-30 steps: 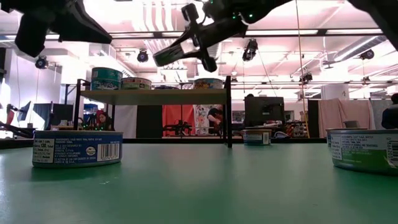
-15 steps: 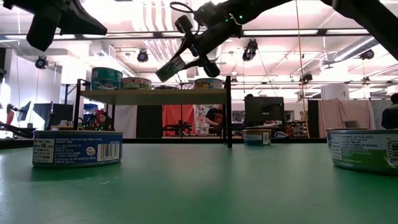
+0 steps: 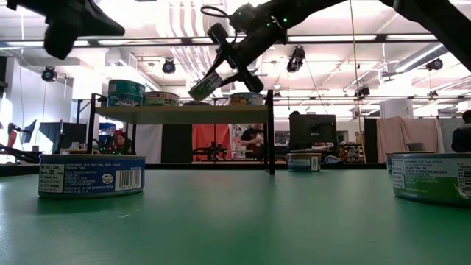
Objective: Stack canned seafood by type on shelf
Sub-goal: Put the center green tuna can on the shelf
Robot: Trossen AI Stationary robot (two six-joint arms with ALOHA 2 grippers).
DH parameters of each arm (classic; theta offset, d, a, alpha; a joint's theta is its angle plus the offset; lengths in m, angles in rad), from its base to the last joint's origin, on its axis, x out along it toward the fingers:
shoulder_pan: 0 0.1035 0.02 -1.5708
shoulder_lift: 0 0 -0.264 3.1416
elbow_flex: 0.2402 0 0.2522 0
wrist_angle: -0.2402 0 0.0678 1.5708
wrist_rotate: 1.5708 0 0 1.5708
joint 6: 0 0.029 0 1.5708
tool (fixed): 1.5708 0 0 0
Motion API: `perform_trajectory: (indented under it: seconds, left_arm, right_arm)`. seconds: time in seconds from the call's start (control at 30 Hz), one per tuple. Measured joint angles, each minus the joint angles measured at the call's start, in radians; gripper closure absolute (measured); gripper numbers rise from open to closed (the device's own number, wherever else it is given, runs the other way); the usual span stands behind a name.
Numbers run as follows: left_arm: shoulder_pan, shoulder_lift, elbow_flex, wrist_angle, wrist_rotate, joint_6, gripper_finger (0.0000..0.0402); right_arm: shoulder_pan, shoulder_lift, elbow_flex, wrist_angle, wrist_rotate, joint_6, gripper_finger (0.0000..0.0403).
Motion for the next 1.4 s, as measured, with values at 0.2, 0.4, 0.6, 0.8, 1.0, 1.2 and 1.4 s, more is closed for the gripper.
perform_trajectory:
  seconds: [0.2,0.4,0.6,0.8,1.0,1.2,1.4]
  left_arm:
    - [0.001,-0.001,0.0,0.004,-0.105,0.048,0.0401]
    - [0.001,-0.004,0.0,0.005,-0.139,0.051,0.0401]
    - [0.001,-0.004,0.0,0.008,-0.139,0.049,0.0401]
    - [0.001,-0.004,0.0,0.008,-0.139,0.047,0.0401]
    - [0.0,-0.004,0.0,0.009,-0.139,0.039,0.0401]
    - [0.0,-0.004,0.0,0.009,-0.139,0.024,0.0401]
    - [0.0,-0.004,0.0,0.009,-0.138,0.024,0.0401]
  right_arm:
    - [0.001,0.0,-0.002,0.001,0.003,0.0,0.0266]
    - [0.002,0.0,-0.004,0.001,0.039,-0.006,0.0266]
    - [0.002,0.001,-0.005,0.012,0.054,-0.007,0.0266]
    - [0.005,0.001,-0.006,0.019,0.053,-0.008,0.0266]
    - [0.024,0.001,-0.006,0.017,0.052,-0.013,0.0266]
    - [0.04,0.001,-0.008,0.015,0.061,-0.017,0.0266]
    - [0.039,0.001,-0.016,0.017,0.08,-0.015,0.0266]
